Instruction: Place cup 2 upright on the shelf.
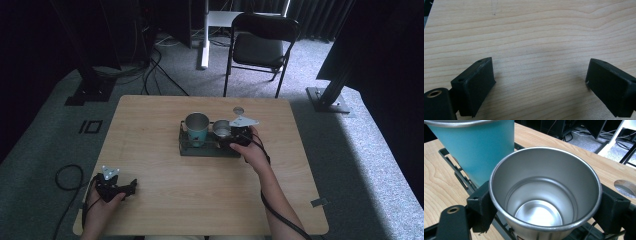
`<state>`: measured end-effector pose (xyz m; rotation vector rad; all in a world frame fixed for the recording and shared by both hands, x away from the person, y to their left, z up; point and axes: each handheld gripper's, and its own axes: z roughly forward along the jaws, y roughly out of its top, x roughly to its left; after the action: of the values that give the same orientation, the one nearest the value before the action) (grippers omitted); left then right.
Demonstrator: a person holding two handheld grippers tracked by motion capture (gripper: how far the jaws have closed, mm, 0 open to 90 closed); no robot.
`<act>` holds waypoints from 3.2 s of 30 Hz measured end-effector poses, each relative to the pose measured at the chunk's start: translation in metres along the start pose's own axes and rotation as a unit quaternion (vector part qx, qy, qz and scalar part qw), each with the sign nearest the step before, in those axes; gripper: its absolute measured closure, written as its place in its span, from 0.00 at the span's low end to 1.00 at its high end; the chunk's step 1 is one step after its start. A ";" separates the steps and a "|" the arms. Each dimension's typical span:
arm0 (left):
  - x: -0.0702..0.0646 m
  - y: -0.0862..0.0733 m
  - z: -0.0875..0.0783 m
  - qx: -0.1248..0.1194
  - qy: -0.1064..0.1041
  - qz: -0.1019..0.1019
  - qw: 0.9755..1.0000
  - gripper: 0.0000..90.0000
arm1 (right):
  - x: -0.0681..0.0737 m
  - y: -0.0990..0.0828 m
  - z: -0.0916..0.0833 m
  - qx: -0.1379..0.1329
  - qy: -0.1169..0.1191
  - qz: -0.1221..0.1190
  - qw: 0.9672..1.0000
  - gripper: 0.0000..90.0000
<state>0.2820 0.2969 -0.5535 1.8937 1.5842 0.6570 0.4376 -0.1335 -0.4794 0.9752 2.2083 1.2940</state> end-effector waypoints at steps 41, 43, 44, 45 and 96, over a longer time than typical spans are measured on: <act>0.000 0.000 0.000 0.000 0.000 0.000 1.000 0.10 | -0.005 -0.010 -0.061 -0.041 0.012 -0.004 0.999 0.14; 0.000 0.000 0.000 0.000 0.000 0.000 1.000 0.10 | -0.005 -0.011 -0.064 -0.043 0.013 -0.006 0.999 0.14; 0.000 0.000 0.000 0.000 0.000 0.000 1.000 0.10 | -0.005 -0.011 -0.064 -0.043 0.013 -0.006 0.999 0.14; 0.000 0.000 0.000 0.000 0.000 0.000 1.000 0.10 | -0.005 -0.012 -0.067 -0.042 0.012 -0.002 0.999 0.14; 0.000 0.000 0.000 0.000 0.000 0.000 1.000 0.10 | -0.036 -0.100 -0.110 0.016 -0.056 0.037 0.998 0.14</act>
<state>0.2820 0.2969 -0.5535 1.8935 1.5848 0.6567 0.3553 -0.2583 -0.5132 1.1247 2.1330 1.2075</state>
